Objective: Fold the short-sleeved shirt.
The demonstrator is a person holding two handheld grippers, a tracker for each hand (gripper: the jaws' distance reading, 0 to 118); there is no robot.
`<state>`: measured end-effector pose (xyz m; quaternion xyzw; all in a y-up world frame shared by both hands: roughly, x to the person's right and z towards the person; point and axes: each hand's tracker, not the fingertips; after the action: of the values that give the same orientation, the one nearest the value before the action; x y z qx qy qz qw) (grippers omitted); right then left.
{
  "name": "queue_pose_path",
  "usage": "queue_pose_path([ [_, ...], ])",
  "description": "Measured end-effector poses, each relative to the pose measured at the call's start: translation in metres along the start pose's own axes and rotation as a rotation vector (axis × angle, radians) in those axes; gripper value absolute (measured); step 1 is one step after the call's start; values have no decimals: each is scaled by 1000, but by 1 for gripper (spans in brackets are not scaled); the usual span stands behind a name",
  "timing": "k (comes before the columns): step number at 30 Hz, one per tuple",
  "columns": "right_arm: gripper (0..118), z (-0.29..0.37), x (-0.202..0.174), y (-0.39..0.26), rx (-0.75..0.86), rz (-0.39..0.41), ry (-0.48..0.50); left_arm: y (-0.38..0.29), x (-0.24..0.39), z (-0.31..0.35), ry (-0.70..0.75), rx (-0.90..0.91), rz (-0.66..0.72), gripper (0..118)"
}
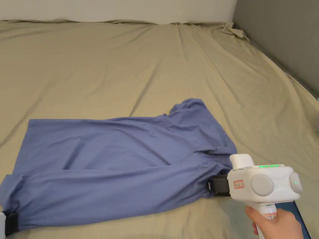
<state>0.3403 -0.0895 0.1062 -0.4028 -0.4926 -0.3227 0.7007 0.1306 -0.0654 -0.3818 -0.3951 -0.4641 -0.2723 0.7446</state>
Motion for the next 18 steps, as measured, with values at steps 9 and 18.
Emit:
queue_pose_path([
  [9,15,32,-2,-14,58,14,109,5,-3,36,-36,28,-8,5],
  [18,15,73,11,-69,29,37,139,-31,-2,70,-44,-38,-66,5],
])
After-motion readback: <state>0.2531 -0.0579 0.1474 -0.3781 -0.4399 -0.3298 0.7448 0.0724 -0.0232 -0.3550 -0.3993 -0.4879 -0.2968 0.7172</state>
